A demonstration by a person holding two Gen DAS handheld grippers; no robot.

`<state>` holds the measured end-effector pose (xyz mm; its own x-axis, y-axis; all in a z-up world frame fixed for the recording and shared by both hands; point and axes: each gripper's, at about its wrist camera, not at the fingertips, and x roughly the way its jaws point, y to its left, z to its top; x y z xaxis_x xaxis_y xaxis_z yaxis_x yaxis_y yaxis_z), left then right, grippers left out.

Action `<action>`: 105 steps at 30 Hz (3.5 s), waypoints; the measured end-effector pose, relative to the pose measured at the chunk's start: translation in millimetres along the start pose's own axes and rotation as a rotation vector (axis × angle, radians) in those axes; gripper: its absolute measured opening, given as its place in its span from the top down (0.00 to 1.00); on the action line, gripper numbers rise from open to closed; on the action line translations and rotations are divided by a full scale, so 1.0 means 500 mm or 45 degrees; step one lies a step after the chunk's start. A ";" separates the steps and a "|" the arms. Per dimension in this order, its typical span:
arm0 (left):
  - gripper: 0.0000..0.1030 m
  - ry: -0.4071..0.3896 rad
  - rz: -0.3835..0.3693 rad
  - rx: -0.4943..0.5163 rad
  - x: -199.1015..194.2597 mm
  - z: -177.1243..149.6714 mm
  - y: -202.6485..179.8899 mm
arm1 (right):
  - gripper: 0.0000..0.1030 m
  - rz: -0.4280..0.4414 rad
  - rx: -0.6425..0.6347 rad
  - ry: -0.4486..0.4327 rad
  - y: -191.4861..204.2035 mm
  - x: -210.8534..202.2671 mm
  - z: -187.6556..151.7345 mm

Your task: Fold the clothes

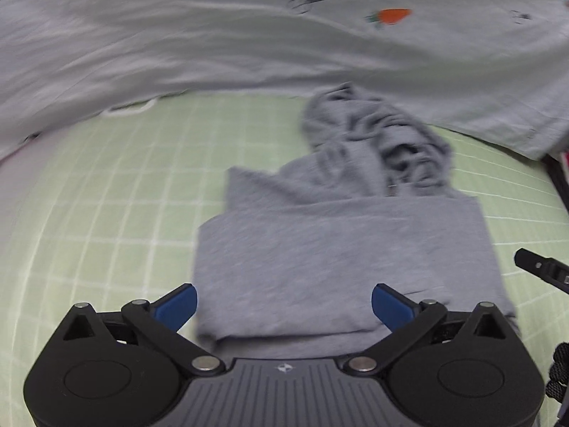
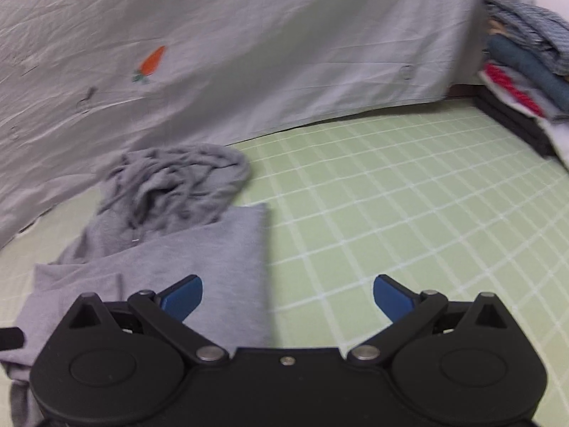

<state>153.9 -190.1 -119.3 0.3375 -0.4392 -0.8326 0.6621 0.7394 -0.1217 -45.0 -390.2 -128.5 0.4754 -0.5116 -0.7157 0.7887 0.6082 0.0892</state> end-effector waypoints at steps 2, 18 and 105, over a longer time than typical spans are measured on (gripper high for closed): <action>0.00 0.029 0.018 -0.056 0.012 -0.006 0.026 | 0.00 0.061 -0.040 0.022 0.031 0.012 0.008; 0.00 0.087 0.023 -0.070 0.064 -0.039 0.054 | 0.33 0.358 -0.330 0.187 0.218 0.065 0.001; 0.00 -0.052 0.091 -0.052 0.133 0.184 -0.006 | 0.00 0.026 -0.106 0.139 -0.168 0.158 0.170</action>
<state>235.8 -268.5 -124.3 0.4104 -0.4043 -0.8174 0.6079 0.7894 -0.0853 -40.7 -533.3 -133.5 0.4423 -0.4323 -0.7858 0.7419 0.6687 0.0498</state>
